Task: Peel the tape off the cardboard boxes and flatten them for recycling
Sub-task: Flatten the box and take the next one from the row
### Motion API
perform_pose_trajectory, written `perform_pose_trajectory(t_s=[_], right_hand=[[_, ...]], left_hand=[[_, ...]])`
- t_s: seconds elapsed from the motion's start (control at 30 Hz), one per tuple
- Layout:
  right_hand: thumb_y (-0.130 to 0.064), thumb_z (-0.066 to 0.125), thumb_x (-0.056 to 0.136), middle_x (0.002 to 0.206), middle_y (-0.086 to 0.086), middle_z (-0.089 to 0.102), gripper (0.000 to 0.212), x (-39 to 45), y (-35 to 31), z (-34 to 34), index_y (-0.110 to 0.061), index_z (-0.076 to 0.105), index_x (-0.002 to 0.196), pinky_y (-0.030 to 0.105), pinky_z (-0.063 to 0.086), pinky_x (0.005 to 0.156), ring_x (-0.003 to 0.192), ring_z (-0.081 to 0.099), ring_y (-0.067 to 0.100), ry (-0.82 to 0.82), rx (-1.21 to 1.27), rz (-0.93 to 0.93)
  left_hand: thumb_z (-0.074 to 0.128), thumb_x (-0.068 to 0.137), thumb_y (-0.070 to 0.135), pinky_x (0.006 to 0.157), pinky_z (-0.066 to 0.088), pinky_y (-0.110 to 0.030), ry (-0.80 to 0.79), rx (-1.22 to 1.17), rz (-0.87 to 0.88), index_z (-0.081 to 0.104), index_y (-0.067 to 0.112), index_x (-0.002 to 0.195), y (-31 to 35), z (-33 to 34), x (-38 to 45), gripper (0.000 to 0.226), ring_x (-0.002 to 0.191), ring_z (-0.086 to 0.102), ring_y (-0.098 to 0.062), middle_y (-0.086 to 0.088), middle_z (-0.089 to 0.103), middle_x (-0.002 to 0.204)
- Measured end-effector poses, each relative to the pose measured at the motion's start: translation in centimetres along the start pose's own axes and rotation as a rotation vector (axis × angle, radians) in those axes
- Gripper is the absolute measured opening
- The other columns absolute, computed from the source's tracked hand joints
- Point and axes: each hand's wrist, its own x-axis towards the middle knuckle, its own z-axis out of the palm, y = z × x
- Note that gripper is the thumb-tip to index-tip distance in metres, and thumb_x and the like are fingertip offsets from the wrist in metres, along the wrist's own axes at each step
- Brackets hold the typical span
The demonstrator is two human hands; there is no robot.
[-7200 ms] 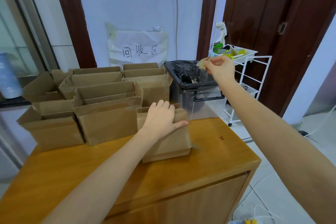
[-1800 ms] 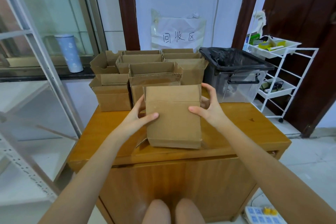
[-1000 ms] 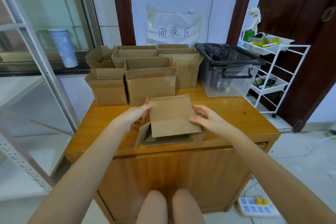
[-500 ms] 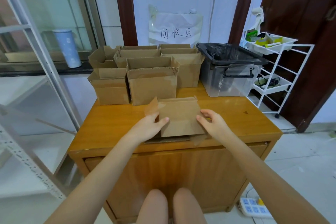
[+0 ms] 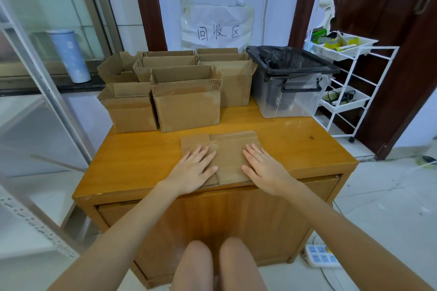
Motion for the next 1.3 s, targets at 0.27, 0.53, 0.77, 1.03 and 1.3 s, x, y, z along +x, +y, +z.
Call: perform_pose_trajectory(t_s=[0.27,0.53,0.77,1.03,1.3], right_hand=[[-0.046,0.023,0.103,0.161,0.002,0.003,0.062,0.5,-0.2,-0.4,-0.013,0.011,0.153,0.030,0.002,0.119,0.148,0.001,0.014,-0.114,-0.030,0.053],[-0.049,0.027,0.101,0.161,0.003,0.010,0.063,3.4,-1.4,-1.3,-0.014,0.017,0.152,0.035,0.010,0.120,0.148,0.005,0.016,-0.049,-0.049,-0.032],[-0.052,0.020,0.101,0.161,-0.002,-0.002,0.063,3.4,-0.9,0.1,-0.019,0.007,0.154,0.031,-0.003,0.120,0.147,-0.006,0.010,-0.084,0.003,-0.004],[-0.055,0.025,0.099,0.161,-0.004,0.007,0.065,2.4,0.4,-0.7,-0.020,0.014,0.153,0.032,0.009,0.117,0.147,0.006,0.011,-0.066,0.006,0.079],[-0.072,0.053,0.078,0.151,0.008,0.030,0.089,2.4,1.5,-1.1,-0.012,0.036,0.142,0.040,0.031,0.110,0.137,0.027,0.027,0.035,0.140,0.330]], left_hand=[[0.016,0.096,0.060,0.119,-0.006,-0.034,0.035,0.060,0.004,0.010,0.027,0.154,-0.4,0.9,0.7,0.067,0.147,-0.007,-0.010,0.006,0.000,0.161],[0.027,0.101,0.050,0.119,-0.006,-0.033,0.077,0.041,0.029,0.015,0.027,0.153,-0.4,0.9,1.2,0.058,0.147,-0.003,-0.010,0.006,0.005,0.161],[0.013,0.099,0.056,0.120,-0.005,-0.034,0.050,0.092,-0.018,0.005,0.026,0.154,-1.0,0.9,1.7,0.063,0.147,-0.009,-0.009,0.004,-0.003,0.161],[0.013,0.092,0.069,0.112,0.024,-0.041,0.211,0.272,-0.474,0.032,0.014,0.148,-0.7,0.8,1.5,0.080,0.138,0.030,-0.032,-0.015,0.038,0.147],[0.044,0.091,0.063,0.093,0.041,-0.036,0.177,0.152,-0.517,0.054,0.005,0.117,0.6,-1.1,3.0,0.064,0.117,0.045,-0.031,-0.016,0.048,0.124]])
